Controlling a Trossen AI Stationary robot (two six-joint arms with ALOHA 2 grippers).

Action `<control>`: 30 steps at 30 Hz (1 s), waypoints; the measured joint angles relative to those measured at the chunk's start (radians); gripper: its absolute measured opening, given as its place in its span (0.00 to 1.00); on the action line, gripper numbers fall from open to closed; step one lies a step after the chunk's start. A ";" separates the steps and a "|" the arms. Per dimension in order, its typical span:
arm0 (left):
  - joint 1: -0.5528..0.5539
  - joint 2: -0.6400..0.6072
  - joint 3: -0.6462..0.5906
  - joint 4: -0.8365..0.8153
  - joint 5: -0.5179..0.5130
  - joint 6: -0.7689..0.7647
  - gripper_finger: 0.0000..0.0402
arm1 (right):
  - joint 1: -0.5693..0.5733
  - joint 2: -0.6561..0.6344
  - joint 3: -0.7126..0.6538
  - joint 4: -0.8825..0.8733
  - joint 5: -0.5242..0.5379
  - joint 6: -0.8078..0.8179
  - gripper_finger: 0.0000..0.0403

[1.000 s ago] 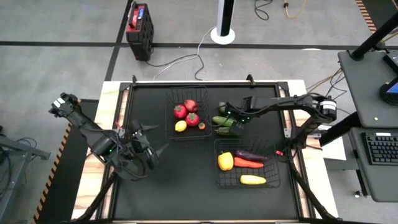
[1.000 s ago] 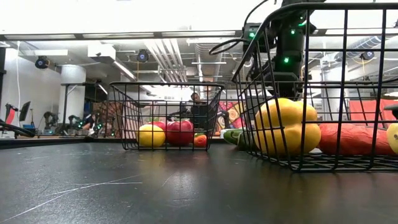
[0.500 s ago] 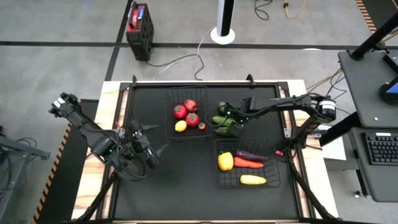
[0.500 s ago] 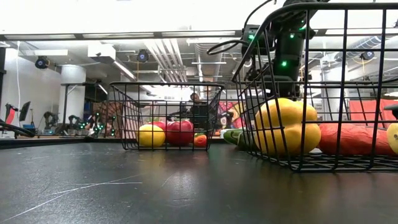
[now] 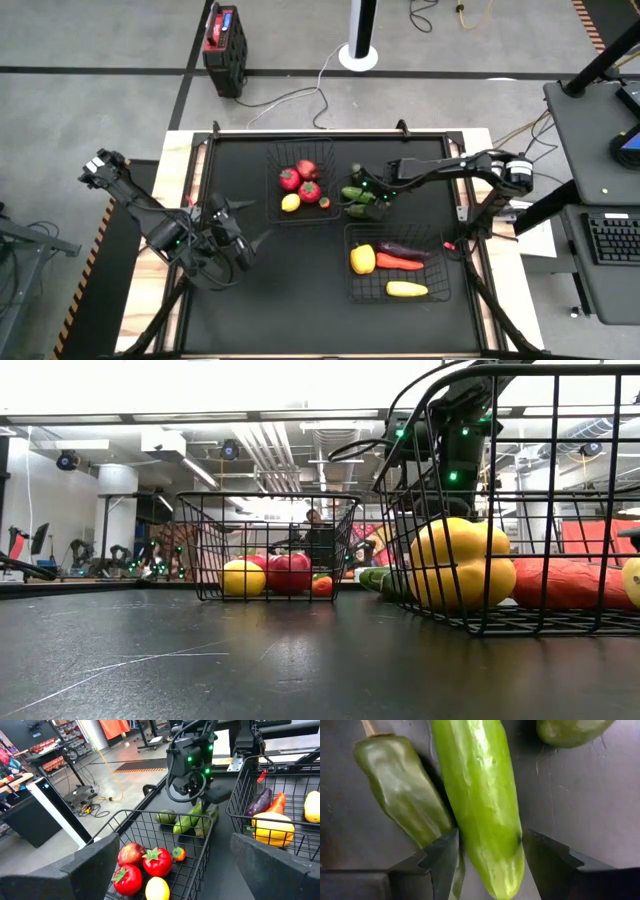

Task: Sort produce into baskets
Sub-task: Put the cucumber into the bottom black wire basket

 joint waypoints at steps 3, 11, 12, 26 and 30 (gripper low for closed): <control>0.000 0.000 0.000 0.000 0.000 -0.002 0.90 | 0.000 0.009 0.000 0.010 -0.001 0.000 0.52; 0.000 0.000 -0.006 0.002 0.000 -0.003 0.90 | 0.000 0.009 0.000 0.013 -0.002 0.000 0.38; 0.000 0.000 -0.008 0.002 0.000 -0.004 0.90 | 0.000 0.009 0.000 0.013 -0.003 0.000 0.36; 0.000 0.000 -0.019 0.006 0.000 -0.008 0.90 | 0.000 -0.005 0.008 -0.015 -0.013 -0.014 0.17; 0.000 0.000 -0.019 0.006 0.000 -0.008 0.90 | 0.000 -0.025 0.037 -0.056 -0.012 -0.016 0.16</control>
